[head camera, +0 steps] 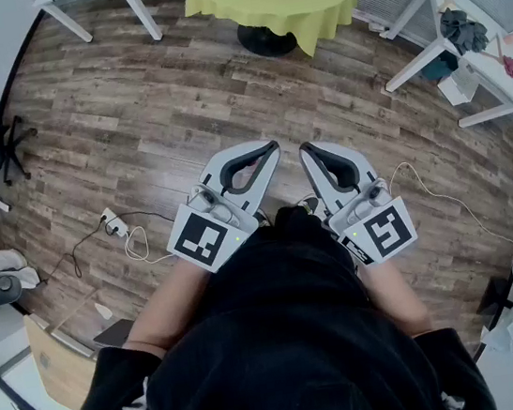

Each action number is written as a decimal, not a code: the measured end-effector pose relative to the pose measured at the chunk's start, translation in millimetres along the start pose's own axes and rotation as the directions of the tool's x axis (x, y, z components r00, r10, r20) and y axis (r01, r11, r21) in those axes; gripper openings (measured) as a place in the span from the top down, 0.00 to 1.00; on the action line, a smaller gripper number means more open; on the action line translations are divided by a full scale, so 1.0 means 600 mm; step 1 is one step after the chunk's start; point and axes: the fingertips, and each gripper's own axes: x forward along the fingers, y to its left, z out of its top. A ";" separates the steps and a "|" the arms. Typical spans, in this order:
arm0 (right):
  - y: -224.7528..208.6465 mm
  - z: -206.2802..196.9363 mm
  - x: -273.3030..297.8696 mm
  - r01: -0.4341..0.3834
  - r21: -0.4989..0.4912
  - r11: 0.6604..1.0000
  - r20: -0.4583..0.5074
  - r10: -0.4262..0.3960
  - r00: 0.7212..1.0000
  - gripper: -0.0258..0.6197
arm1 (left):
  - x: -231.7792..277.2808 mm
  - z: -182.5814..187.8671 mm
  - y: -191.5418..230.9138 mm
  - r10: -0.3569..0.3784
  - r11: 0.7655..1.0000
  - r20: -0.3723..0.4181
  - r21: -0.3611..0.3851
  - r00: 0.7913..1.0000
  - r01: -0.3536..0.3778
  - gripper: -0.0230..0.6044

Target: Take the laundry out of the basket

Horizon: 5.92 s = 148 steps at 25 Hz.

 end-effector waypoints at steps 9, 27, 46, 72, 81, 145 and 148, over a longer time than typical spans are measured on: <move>0.033 0.003 -0.001 -0.015 -0.008 1.000 -0.011 0.015 1.000 0.92 | -0.033 0.006 -0.003 0.019 1.000 0.011 -0.004 1.000 -0.019 0.95; -0.114 0.004 0.096 -0.082 0.009 0.997 -0.011 0.082 0.997 0.92 | 0.053 0.007 0.128 0.142 0.990 -0.003 -0.001 0.990 -0.142 0.95; -0.319 0.022 0.196 -0.144 0.020 0.989 0.003 0.144 0.990 0.92 | 0.249 0.023 0.246 0.186 0.983 -0.029 0.009 0.982 -0.186 0.95; -0.503 0.031 0.354 -0.062 0.015 0.998 -0.030 0.063 0.998 0.92 | 0.429 0.020 0.436 0.091 0.996 -0.015 0.007 0.996 -0.091 0.95; -0.564 0.047 0.477 -0.020 0.004 1.000 -0.035 0.020 0.999 0.92 | 0.473 0.033 0.566 0.041 0.999 0.005 -0.024 0.999 -0.041 0.95; -1.157 0.032 0.653 -0.307 0.015 0.952 -0.071 0.307 0.949 0.92 | 1.000 0.008 0.797 0.303 0.953 -0.097 0.001 0.948 -0.304 0.95; -1.161 0.025 0.681 -0.329 0.014 0.944 -0.084 0.329 0.941 0.92 | 1.001 0.001 0.826 0.321 0.946 -0.097 -0.006 0.942 -0.323 0.95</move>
